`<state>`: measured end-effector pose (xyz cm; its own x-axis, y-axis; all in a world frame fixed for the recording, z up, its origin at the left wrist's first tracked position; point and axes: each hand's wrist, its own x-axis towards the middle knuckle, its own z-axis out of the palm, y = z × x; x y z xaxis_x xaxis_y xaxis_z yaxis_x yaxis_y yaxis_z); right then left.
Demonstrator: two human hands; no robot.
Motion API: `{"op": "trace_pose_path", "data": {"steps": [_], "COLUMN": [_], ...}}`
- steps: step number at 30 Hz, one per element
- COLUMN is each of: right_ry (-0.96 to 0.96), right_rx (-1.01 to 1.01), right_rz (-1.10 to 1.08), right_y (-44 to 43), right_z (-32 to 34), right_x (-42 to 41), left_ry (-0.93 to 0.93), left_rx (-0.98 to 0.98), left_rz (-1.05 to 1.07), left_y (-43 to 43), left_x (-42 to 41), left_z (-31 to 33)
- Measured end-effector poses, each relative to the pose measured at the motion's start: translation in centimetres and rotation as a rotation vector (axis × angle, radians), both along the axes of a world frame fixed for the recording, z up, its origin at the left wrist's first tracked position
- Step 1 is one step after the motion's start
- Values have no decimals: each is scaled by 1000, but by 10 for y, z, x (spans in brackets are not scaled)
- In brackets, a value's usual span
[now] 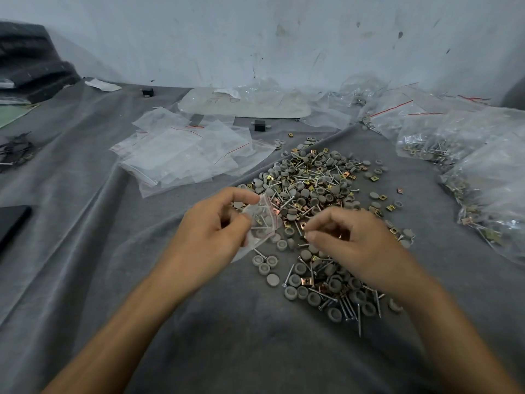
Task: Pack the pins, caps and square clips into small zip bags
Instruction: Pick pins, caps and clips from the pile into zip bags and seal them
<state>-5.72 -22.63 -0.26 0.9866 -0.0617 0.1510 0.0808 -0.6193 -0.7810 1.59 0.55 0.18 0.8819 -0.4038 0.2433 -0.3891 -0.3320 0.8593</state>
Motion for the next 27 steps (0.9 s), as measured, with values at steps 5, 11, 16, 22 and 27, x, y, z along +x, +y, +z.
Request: {"op": "trace_pose_path", "data": {"steps": [5,11,16,22,27], "right_ry": [149,223,252,152,136], "right_rx": [-301,-418,-414,-504,-515], "right_rz": [143,133,143,54,106], "right_y": [1,1,-1,2,3], "right_z": [-5,-7,-8,-14,-17], "right_x": [-3,-5,-4,1,1], "left_ry": [-6,-15,-14,-3,-8], "left_rx": [15,27,37,20,43], "left_rz": [2,-5,-5,-17,-24], "left_y": [0,2,1,0,0], "left_x": [0,1,0,1,2], "left_z": [-1,-2,-3,-4,-7]}}
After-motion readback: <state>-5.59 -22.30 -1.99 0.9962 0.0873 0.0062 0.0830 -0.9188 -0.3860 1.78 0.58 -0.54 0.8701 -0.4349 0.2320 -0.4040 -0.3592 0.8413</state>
